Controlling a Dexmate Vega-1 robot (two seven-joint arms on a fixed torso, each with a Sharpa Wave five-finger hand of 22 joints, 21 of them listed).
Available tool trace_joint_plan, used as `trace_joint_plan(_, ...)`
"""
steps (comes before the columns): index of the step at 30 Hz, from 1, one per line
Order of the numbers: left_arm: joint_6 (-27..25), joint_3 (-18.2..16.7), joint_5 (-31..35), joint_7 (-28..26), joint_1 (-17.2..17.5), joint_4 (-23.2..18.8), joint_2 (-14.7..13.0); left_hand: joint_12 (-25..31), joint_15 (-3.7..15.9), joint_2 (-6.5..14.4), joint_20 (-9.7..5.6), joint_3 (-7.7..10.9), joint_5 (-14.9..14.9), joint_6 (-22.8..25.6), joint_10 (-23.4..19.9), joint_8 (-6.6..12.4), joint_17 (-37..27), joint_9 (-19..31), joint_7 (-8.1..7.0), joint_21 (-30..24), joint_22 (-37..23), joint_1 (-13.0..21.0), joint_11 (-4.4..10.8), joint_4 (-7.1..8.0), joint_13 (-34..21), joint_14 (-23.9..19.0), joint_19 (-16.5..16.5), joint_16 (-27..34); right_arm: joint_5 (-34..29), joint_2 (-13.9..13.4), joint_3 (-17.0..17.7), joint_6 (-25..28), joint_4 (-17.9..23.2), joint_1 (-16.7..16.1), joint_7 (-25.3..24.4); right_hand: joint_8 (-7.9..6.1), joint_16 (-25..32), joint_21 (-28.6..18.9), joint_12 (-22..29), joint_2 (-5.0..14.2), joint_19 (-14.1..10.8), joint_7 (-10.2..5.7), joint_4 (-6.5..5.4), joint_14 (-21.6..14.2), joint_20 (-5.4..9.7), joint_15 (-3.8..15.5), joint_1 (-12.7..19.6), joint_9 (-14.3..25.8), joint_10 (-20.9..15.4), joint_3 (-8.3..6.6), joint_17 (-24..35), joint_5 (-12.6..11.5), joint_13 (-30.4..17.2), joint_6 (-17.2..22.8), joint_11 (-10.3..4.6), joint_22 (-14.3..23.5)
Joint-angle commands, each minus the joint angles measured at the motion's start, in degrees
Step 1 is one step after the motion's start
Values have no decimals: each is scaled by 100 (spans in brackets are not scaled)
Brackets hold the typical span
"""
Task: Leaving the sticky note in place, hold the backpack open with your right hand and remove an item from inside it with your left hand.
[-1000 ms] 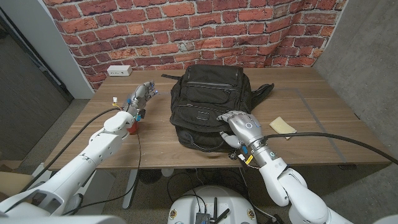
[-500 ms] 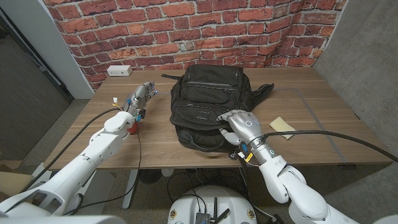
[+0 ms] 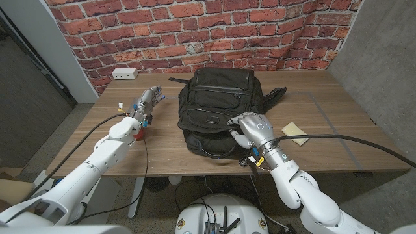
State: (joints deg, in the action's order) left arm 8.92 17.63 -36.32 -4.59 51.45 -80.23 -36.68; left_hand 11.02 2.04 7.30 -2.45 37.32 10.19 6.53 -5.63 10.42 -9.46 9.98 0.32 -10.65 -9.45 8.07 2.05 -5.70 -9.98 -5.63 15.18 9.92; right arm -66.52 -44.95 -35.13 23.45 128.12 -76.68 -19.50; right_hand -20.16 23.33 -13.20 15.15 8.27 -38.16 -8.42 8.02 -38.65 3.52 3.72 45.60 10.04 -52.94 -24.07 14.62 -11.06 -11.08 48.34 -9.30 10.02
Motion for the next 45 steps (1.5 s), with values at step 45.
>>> trace_joint_plan(45, 2, -11, 127, -214, 45, -286, -2, -12, 18, 140, -261, 83, 0, 79, -42, 15, -15, 13, -9, -30, -31, -64, -25, -29, -13, -29, 42, 9, 1299, 72, 564, -85, 365, 298, 199, -52, -62, -106, 92, 135, -277, 72, 152, -462, 745, 966, 228, 36, -946, -285, 61, -55, -30, 876, -6, 46)
